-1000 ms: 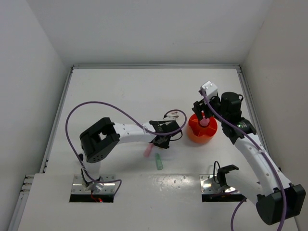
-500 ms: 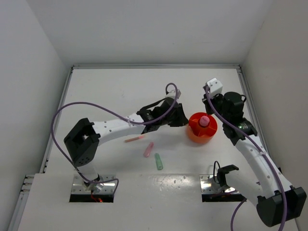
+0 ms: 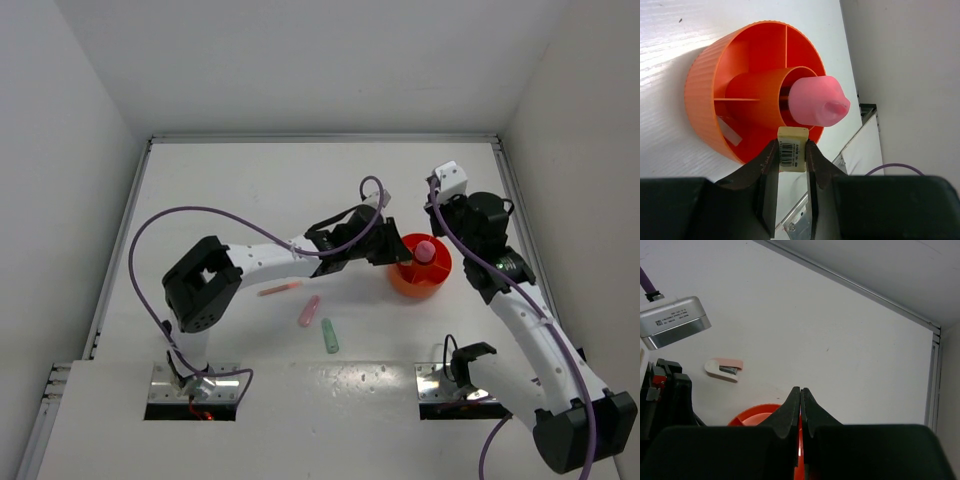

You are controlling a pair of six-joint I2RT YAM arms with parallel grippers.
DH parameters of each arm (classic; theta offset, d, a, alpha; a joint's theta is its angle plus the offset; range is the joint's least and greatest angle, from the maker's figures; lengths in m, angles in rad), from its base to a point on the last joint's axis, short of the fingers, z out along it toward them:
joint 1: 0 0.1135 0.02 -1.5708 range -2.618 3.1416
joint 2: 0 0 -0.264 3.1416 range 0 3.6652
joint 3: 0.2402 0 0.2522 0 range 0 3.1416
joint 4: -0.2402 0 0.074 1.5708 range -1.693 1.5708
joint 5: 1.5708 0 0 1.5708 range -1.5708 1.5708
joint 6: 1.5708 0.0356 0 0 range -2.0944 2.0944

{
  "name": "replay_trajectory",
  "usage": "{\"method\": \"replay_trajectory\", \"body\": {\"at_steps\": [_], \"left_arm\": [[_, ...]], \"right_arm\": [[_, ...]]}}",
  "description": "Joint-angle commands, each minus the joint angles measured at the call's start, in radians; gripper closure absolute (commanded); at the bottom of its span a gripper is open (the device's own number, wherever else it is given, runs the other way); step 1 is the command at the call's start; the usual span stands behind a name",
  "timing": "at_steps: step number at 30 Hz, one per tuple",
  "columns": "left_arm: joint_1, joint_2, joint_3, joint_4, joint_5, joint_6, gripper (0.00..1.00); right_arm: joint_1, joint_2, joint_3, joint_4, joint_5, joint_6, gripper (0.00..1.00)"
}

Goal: Sort the stationery into containers
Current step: Place the stationery in the storage box.

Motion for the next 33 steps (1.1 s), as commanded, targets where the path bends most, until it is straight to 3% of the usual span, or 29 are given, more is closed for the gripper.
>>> {"method": "replay_trajectory", "body": {"at_steps": [1, 5, 15, 22, 24, 26, 27, 28, 29, 30, 31, 32, 33], "left_arm": [[0.006, 0.02, 0.033, 0.084, 0.026, -0.022, 0.79], [0.006, 0.043, 0.043, 0.084, 0.026, -0.022, 0.76], [0.015, 0.043, 0.031, 0.075, 0.017, -0.031, 0.54], [0.015, 0.017, 0.031, 0.066, 0.008, -0.019, 0.54], [0.015, -0.018, 0.031, 0.046, -0.001, 0.004, 0.54], [0.015, -0.071, 0.031, 0.006, -0.049, 0.033, 0.62], [0.015, -0.106, 0.031, -0.064, -0.072, 0.076, 0.72], [0.015, -0.188, 0.007, -0.11, -0.134, 0.101, 0.91], [0.015, -0.238, -0.009, -0.163, -0.176, 0.122, 1.0], [0.015, -0.291, -0.032, -0.26, -0.222, 0.163, 1.0], [0.015, -0.406, -0.085, -0.31, -0.326, 0.18, 1.0], [0.029, -0.463, -0.111, -0.364, -0.372, 0.197, 0.9], [0.044, -0.515, -0.136, -0.479, -0.417, 0.214, 0.74]], "right_arm": [[-0.004, -0.023, -0.003, 0.048, 0.024, 0.016, 1.0], [-0.004, -0.023, -0.003, 0.048, 0.024, 0.016, 1.0], [-0.004, -0.023, -0.003, 0.057, 0.024, 0.026, 1.0], [-0.004, -0.023, -0.003, 0.057, 0.024, 0.026, 0.96], [-0.004, -0.032, -0.003, 0.057, 0.024, 0.026, 0.84], [-0.004, -0.061, -0.003, 0.057, 0.024, 0.026, 0.61], [-0.004, -0.072, -0.003, 0.057, 0.024, 0.026, 0.33], [-0.004, -0.081, -0.003, 0.057, 0.012, 0.001, 0.25], [-0.004, -0.081, -0.003, 0.057, -0.019, -0.013, 0.2], [-0.004, -0.081, 0.028, 0.031, -0.048, -0.029, 0.19], [-0.004, -0.058, 0.046, -0.003, -0.17, -0.098, 0.21], [-0.004, -0.028, 0.107, -0.058, -0.256, -0.147, 0.28], [-0.004, 0.014, 0.152, -0.213, -0.342, -0.199, 0.66]]}}
